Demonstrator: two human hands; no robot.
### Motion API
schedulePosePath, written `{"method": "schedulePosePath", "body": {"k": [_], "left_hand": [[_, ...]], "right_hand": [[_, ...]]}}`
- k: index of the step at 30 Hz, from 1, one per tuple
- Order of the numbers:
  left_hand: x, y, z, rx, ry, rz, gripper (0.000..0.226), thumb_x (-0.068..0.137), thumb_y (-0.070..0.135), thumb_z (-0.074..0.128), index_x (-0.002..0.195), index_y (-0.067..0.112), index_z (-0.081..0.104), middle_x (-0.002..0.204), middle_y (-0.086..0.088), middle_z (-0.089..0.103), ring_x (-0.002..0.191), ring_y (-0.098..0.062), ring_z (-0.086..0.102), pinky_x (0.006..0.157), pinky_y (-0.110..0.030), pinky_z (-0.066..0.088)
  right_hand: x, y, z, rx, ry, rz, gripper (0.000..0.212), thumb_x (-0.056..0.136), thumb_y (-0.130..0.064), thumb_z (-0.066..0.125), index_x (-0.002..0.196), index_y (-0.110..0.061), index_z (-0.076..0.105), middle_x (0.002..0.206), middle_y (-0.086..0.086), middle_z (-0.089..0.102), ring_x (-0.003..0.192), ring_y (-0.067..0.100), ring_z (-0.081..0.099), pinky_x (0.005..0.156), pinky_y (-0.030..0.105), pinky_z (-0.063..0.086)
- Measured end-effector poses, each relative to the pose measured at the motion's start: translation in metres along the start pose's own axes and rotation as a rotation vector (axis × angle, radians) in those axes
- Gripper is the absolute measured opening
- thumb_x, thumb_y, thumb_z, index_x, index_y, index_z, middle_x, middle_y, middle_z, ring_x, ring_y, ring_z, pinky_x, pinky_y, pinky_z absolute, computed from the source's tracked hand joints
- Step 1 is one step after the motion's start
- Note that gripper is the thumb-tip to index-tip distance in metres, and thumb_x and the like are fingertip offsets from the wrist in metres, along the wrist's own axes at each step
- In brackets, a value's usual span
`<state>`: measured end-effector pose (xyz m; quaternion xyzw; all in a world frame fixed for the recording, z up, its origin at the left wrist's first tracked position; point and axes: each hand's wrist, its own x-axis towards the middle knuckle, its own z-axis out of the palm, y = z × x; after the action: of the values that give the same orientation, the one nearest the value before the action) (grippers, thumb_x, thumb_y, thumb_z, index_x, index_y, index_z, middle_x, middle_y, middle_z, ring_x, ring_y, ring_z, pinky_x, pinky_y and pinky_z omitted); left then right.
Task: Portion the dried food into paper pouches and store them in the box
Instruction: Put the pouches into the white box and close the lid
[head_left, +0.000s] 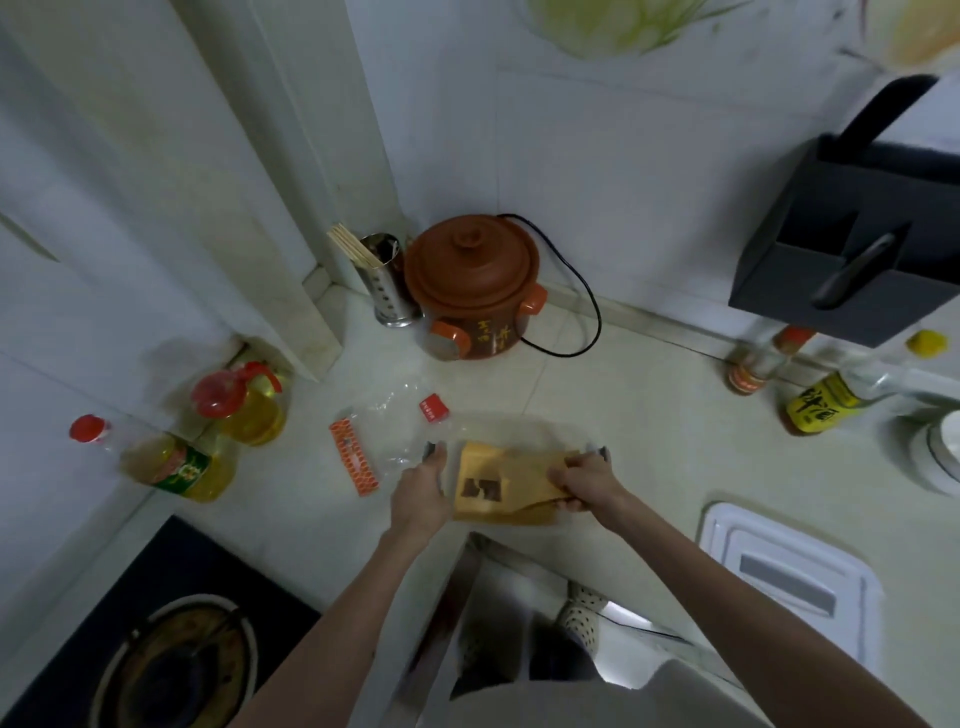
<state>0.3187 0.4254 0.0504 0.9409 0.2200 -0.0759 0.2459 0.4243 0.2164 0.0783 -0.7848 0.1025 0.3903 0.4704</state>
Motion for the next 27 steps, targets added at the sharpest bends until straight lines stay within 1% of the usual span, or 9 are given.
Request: {"method": "schedulePosePath", "body": {"k": [3,6,8,9,10,11,19,23,27], "left_hand": [[0.003,0.005,-0.001,0.065,-0.036,0.001,0.073,0.088,0.005,0.059,0.151,0.016,0.024,0.109,-0.010,0.065,0.096,-0.024,0.065,0.077,-0.031,0.055],[0.002,0.008,-0.004,0.073,-0.062,0.013,0.076,0.087,0.010,0.065,0.151,0.013,0.025,0.112,-0.010,0.064,0.100,-0.024,0.064,0.079,-0.029,0.053],[0.002,0.007,-0.005,0.067,-0.070,0.026,0.077,0.086,0.013,0.067,0.151,0.013,0.025,0.114,-0.009,0.063,0.102,-0.023,0.064,0.081,-0.029,0.054],[0.002,0.007,-0.005,0.075,-0.069,0.033,0.077,0.087,0.014,0.066,0.151,0.013,0.024,0.115,-0.009,0.063,0.103,-0.022,0.063,0.082,-0.028,0.053],[0.002,0.006,-0.006,0.082,-0.069,0.039,0.076,0.088,0.014,0.065,0.151,0.012,0.023,0.116,-0.008,0.062,0.104,-0.022,0.063,0.083,-0.028,0.052],[0.002,0.006,-0.006,0.080,-0.073,0.045,0.076,0.089,0.015,0.065,0.152,0.012,0.022,0.116,-0.009,0.062,0.105,-0.022,0.063,0.083,-0.028,0.052],[-0.009,0.000,-0.001,-0.174,-0.120,0.041,0.083,0.089,0.010,0.063,0.155,0.015,0.013,0.147,-0.011,0.043,0.121,-0.025,0.055,0.097,-0.032,0.047],[-0.020,-0.004,0.009,-0.290,0.001,0.144,0.065,0.086,0.010,0.066,0.145,0.019,0.041,0.159,-0.003,0.024,0.142,-0.024,0.032,0.106,-0.034,0.039],[-0.024,0.008,0.016,-0.247,0.085,0.127,0.051,0.083,0.003,0.062,0.132,0.015,0.053,0.154,-0.011,0.034,0.147,-0.028,0.020,0.116,-0.052,0.028]], "right_hand": [[-0.004,-0.004,0.011,0.025,0.051,-0.009,0.013,0.088,0.000,0.053,0.101,0.003,0.056,0.058,0.013,0.060,0.038,0.016,0.060,0.043,0.026,0.053],[-0.012,-0.002,0.019,0.017,0.079,-0.069,0.007,0.078,0.007,0.060,0.082,0.001,0.060,0.073,0.017,0.063,0.070,0.032,0.067,0.075,0.048,0.058],[-0.022,0.000,0.022,0.030,0.119,-0.094,0.013,0.075,0.010,0.059,0.075,-0.002,0.057,0.069,0.008,0.056,0.063,0.024,0.061,0.067,0.047,0.059],[-0.024,0.001,0.021,0.060,0.150,-0.066,0.037,0.075,0.012,0.057,0.075,-0.015,0.033,0.069,0.004,0.050,0.060,0.021,0.059,0.058,0.041,0.059],[-0.025,0.004,0.021,0.086,0.162,-0.046,0.041,0.076,0.012,0.056,0.114,0.008,0.044,0.071,0.001,0.046,0.061,0.021,0.059,0.054,0.035,0.058],[-0.029,0.005,0.020,0.103,0.176,-0.034,0.018,0.078,0.011,0.055,0.096,0.009,0.056,0.072,0.003,0.045,0.063,0.022,0.060,0.055,0.032,0.057],[-0.051,0.027,0.004,0.198,0.163,0.002,0.019,0.077,0.008,0.057,0.090,-0.002,0.066,0.082,0.019,0.068,0.064,0.023,0.064,0.059,0.028,0.055],[-0.060,0.045,-0.002,0.232,0.192,-0.026,0.020,0.081,0.005,0.053,0.093,-0.005,0.066,0.083,0.016,0.070,0.068,0.022,0.066,0.063,0.027,0.055],[-0.067,0.061,-0.015,0.263,0.234,-0.031,0.027,0.084,0.006,0.045,0.096,-0.004,0.067,0.080,0.013,0.070,0.065,0.021,0.065,0.060,0.025,0.054]]}}
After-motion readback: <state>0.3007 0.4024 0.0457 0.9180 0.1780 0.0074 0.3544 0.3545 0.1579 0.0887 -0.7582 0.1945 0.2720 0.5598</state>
